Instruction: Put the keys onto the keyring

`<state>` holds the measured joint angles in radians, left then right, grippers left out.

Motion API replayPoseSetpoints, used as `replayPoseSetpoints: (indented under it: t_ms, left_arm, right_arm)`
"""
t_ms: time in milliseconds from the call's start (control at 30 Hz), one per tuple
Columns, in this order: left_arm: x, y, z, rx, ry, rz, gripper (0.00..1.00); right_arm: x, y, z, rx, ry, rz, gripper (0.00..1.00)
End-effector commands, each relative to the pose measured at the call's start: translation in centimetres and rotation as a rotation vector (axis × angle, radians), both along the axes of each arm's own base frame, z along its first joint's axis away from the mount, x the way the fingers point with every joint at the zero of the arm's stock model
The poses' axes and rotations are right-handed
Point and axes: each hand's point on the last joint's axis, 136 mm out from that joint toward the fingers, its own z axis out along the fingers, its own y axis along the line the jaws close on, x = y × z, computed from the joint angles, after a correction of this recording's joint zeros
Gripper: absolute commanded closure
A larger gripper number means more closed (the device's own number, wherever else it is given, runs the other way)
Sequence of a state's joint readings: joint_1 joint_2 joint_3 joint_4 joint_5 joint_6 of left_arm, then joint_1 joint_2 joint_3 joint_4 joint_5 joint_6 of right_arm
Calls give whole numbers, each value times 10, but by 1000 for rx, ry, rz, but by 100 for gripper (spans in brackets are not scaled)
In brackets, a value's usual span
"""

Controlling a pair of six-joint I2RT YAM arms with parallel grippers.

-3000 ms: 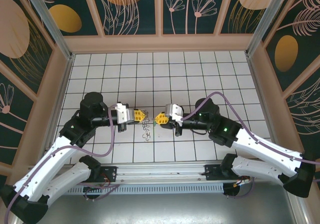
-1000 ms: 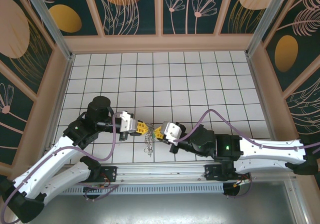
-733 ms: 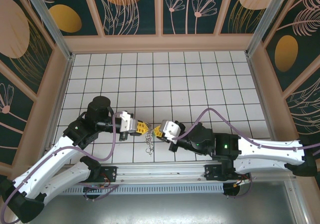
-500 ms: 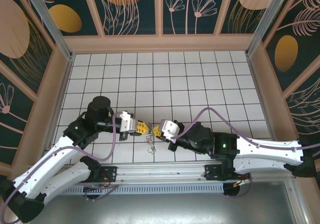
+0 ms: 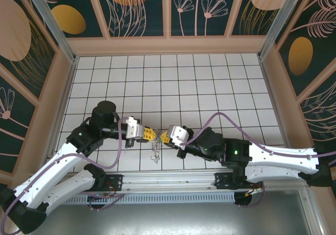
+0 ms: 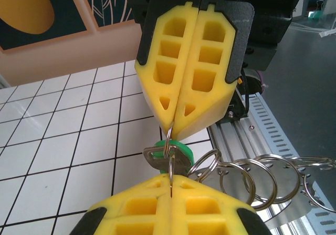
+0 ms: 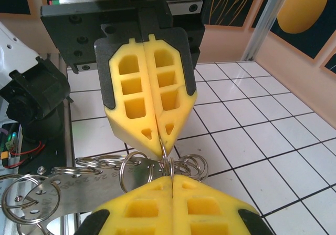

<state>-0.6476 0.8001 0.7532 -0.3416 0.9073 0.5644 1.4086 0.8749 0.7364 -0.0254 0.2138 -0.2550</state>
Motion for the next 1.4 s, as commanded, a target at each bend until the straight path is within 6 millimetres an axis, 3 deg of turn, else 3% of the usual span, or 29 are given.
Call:
replayPoseSetpoints:
  t_ms: [0, 1367]
  left_arm:
    - [-1, -2, 9, -30, -32, -12, 100]
    - [-1, -1, 11, -32, -35, -7, 100]
  right_arm:
    - [-1, -3, 16, 58, -6, 5, 100]
    - [2, 3, 8, 28, -10, 34, 100]
